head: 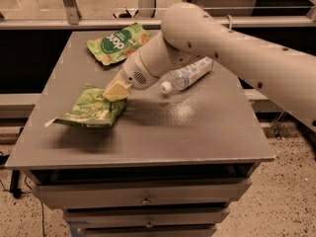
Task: Pick green jalapeno chip bag
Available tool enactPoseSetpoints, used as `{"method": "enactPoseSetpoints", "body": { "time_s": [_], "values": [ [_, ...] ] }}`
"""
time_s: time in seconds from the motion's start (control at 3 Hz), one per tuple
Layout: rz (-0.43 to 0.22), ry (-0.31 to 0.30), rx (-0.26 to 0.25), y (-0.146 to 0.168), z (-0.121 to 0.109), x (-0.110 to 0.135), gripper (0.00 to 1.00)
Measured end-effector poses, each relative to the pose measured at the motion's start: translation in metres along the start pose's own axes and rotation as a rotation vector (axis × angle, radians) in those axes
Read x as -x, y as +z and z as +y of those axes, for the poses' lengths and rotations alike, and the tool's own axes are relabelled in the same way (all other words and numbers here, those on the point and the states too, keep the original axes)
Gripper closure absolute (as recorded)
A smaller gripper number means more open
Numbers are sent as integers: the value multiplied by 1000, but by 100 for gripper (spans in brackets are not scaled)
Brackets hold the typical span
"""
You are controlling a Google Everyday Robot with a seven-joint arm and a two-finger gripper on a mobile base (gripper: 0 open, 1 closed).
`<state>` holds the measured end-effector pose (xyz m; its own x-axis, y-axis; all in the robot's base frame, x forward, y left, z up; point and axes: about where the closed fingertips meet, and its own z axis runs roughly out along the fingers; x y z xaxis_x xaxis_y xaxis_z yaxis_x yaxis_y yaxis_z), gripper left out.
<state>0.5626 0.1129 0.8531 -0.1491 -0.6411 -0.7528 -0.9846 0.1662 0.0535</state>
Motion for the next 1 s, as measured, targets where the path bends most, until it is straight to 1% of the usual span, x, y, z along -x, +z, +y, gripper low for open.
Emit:
{"method": "enactPoseSetpoints", "body": {
  "time_s": [0.33, 0.67, 1.0],
  "values": [
    [-21, 15, -24, -21, -22, 18, 100],
    [-113, 19, -51, -68, -45, 58, 100],
    [-250, 21, -78, -130, -58, 107, 100]
  ]
}}
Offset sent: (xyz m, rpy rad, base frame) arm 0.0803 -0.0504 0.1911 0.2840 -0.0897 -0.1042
